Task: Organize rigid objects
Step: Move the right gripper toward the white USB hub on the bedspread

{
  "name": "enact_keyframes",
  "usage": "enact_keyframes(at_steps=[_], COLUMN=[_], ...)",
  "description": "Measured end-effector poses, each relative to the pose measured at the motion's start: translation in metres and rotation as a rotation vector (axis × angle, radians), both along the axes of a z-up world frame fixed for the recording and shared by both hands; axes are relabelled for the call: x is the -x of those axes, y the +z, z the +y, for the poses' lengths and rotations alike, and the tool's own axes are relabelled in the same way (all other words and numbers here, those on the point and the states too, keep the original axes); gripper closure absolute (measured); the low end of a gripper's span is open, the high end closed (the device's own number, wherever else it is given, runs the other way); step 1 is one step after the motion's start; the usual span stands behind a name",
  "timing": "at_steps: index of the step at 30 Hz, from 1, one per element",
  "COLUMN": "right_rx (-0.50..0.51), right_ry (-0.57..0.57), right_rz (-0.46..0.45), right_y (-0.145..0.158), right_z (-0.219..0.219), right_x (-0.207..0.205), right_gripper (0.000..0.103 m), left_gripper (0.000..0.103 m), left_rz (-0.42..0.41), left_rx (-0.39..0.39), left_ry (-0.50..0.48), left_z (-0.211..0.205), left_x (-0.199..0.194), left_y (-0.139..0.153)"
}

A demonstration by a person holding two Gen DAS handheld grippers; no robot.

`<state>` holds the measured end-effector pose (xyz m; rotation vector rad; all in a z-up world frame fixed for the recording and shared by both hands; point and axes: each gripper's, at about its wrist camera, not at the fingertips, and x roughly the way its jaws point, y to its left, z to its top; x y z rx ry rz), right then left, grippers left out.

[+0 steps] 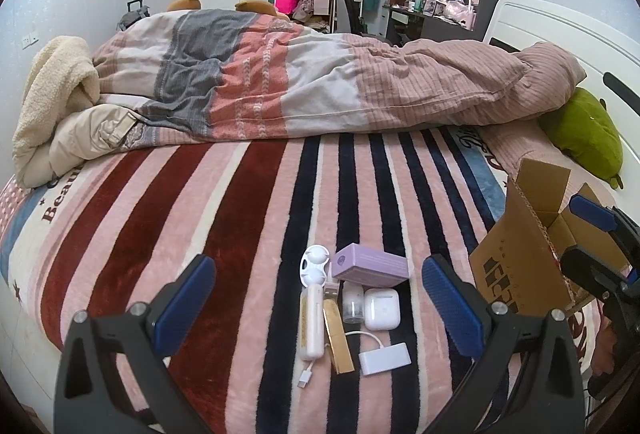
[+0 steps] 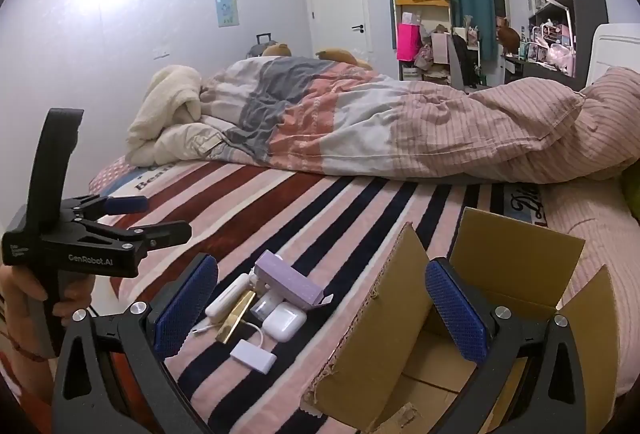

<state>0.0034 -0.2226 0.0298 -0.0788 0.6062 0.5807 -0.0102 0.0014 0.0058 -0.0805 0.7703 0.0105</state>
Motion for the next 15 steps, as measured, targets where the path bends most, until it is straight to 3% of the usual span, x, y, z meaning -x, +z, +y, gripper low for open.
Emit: enact_keyframes(at_steps=[15], right_rx=[0.000], right_ry=[-0.001], right_rz=[0.011], right_y=[-0.0012], right_z=[-0.0018], right_x=[0.0025], right_gripper=[0.000], left_gripper=[0.001], left_rz=[-0.002], left_rx=[0.000], left_ry=[-0.001], left_z=[-0.0013], left_x=[0.0027], left_y=[0.0029])
